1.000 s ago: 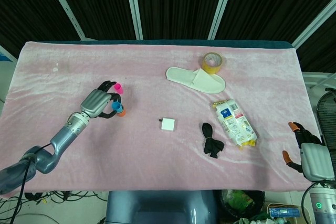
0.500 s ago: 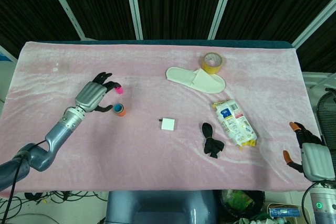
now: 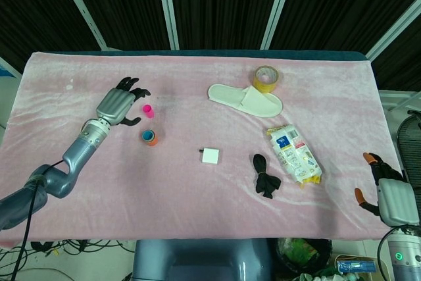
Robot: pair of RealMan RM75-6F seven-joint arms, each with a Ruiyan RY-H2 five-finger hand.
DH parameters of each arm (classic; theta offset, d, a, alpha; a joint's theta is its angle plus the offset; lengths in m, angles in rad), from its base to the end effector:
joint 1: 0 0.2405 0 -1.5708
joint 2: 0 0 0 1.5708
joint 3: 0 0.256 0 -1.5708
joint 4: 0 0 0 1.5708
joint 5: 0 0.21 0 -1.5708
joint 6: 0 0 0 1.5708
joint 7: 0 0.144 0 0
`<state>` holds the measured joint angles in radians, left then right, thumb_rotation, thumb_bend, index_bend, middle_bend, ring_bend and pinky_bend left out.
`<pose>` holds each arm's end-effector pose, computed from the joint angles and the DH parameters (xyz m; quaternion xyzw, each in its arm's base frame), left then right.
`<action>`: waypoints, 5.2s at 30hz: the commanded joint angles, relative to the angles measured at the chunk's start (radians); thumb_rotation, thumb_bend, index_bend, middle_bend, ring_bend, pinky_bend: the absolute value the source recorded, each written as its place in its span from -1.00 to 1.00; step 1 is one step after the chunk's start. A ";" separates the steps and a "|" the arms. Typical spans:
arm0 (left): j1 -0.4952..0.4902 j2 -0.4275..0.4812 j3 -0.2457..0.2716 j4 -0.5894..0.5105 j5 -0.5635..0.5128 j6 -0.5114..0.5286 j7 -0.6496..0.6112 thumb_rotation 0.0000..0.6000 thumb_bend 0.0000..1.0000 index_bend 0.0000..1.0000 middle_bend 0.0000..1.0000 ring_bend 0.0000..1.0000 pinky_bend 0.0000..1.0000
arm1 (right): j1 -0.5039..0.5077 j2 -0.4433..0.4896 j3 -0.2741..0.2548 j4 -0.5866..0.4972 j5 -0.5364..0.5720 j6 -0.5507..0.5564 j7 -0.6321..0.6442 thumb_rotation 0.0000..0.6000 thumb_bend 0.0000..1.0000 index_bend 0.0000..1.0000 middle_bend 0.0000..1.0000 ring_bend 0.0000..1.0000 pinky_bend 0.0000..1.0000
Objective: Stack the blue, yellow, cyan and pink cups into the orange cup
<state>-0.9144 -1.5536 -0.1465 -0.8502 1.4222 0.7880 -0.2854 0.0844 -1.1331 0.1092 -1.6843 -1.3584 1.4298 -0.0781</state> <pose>-0.1857 0.4583 0.0417 -0.7514 -0.3278 -0.3688 0.4381 -0.3117 -0.1908 0.1553 0.5520 -0.4247 0.3697 0.6149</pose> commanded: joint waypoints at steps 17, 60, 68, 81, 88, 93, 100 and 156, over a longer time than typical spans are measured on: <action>-0.071 -0.192 0.053 0.337 0.042 -0.101 -0.200 1.00 -0.47 -0.47 -0.35 -1.00 -1.00 | 0.001 0.003 0.000 -0.003 0.005 -0.005 0.003 1.00 -0.39 -0.71 -0.80 -0.66 -0.53; -0.124 -0.353 0.112 0.608 0.079 -0.200 -0.333 1.00 -0.32 -0.22 -0.15 -1.00 -1.00 | -0.001 0.008 0.002 -0.010 0.019 -0.012 0.017 1.00 -0.40 -0.71 -0.80 -0.66 -0.53; -0.126 -0.356 0.112 0.614 0.077 -0.208 -0.330 1.00 -0.30 -0.18 -0.08 -1.00 -1.00 | -0.001 0.009 0.003 -0.011 0.021 -0.012 0.018 1.00 -0.39 -0.71 -0.80 -0.66 -0.53; -0.122 -0.340 0.106 0.596 0.073 -0.172 -0.330 1.00 -0.19 -0.07 0.03 -0.99 -1.00 | -0.001 0.009 0.005 -0.013 0.026 -0.013 0.019 1.00 -0.39 -0.71 -0.80 -0.66 -0.53; -0.081 -0.231 0.092 0.463 0.078 0.017 -0.317 1.00 -0.19 -0.07 0.03 -0.99 -1.00 | -0.001 0.009 0.005 -0.012 0.026 -0.014 0.018 1.00 -0.39 -0.71 -0.80 -0.66 -0.53; -0.029 -0.100 0.100 0.271 0.093 0.128 -0.263 1.00 -0.19 -0.07 0.02 -0.99 -1.00 | 0.000 0.007 0.003 -0.012 0.021 -0.012 0.014 1.00 -0.40 -0.71 -0.80 -0.66 -0.53; 0.043 0.128 0.127 -0.109 0.077 0.139 -0.125 1.00 -0.20 -0.07 0.01 -0.99 -1.00 | -0.002 0.006 0.003 -0.013 0.018 -0.007 0.011 1.00 -0.39 -0.71 -0.80 -0.66 -0.53; 0.015 0.078 0.160 -0.141 0.110 -0.013 -0.096 1.00 -0.63 -0.87 -0.76 -1.00 -1.00 | -0.004 0.009 0.001 -0.015 0.016 -0.006 0.014 1.00 -0.39 -0.71 -0.80 -0.66 -0.53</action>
<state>-0.8961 -1.4782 0.0109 -0.9918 1.5356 0.7842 -0.3909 0.0806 -1.1243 0.1105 -1.6994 -1.3427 1.4235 -0.0637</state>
